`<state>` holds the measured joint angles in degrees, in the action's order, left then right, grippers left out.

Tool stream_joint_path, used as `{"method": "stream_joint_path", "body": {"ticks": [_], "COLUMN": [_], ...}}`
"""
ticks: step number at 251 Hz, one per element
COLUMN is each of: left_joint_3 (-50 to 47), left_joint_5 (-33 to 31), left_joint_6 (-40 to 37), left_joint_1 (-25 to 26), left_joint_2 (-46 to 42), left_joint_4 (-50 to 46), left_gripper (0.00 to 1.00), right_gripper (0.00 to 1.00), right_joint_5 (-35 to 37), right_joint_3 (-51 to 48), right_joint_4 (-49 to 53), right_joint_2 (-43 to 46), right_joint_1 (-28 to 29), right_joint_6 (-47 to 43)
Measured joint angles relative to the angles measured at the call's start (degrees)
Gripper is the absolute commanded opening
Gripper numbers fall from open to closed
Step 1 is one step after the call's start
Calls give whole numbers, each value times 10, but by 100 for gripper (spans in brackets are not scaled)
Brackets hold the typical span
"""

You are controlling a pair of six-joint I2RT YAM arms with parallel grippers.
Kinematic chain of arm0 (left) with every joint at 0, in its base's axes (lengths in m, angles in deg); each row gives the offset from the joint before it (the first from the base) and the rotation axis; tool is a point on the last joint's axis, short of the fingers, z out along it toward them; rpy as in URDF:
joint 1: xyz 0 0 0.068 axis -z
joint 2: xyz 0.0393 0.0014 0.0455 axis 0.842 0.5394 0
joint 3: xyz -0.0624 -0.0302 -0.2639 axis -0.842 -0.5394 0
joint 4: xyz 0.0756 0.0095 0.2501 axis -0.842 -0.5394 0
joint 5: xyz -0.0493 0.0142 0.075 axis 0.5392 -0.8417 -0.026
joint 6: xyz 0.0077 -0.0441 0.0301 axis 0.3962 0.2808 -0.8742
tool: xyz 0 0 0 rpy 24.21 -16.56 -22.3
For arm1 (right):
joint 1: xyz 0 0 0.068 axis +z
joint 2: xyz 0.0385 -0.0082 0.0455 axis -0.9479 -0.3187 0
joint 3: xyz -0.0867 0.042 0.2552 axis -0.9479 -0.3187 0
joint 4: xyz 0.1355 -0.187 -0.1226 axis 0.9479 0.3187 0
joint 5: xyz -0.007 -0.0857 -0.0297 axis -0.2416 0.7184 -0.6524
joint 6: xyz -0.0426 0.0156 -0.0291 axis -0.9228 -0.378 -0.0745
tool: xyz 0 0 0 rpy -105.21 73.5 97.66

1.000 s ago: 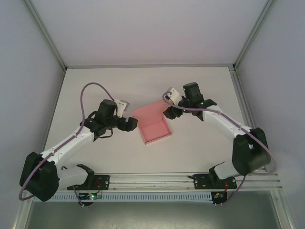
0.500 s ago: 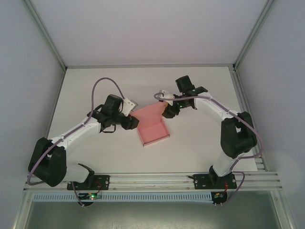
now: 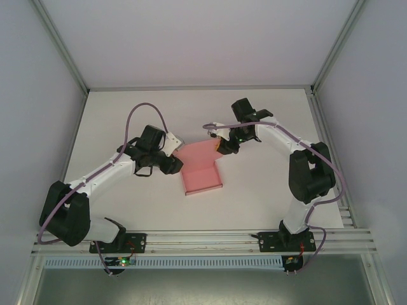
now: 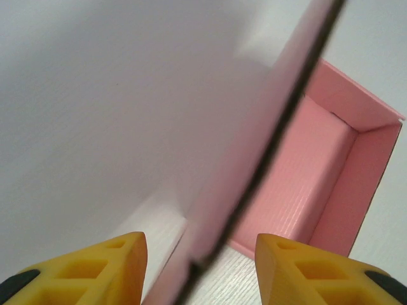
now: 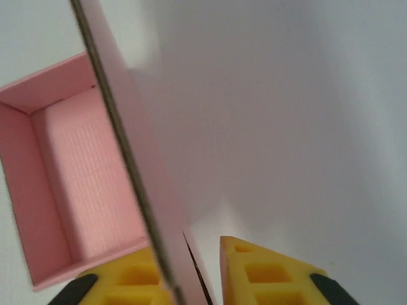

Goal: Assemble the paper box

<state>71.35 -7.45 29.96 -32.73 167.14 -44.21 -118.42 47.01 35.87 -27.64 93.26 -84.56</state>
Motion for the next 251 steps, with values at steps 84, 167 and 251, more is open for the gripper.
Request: {"method": "stream_joint_path", "body": {"ticks": [84,167,251], "left_joint_3": [15,85,179], "left_joint_5": [-23,-67,-206], "left_joint_6": [-7,79,246], "left_joint_1": [-4,-3,40], "left_joint_2": [5,63,141], "left_joint_4": [-22,-19,0], "left_gripper": [12,0,0], "right_gripper": [0,0,0], "right_joint_5": [-8,129,479], "right_joint_3": [4,-37,-90], "right_joint_4": [25,-131,-251], "right_joint_2": [-1,39,79], "right_joint_1": [0,29,145], "right_joint_6": [-11,214,634]}}
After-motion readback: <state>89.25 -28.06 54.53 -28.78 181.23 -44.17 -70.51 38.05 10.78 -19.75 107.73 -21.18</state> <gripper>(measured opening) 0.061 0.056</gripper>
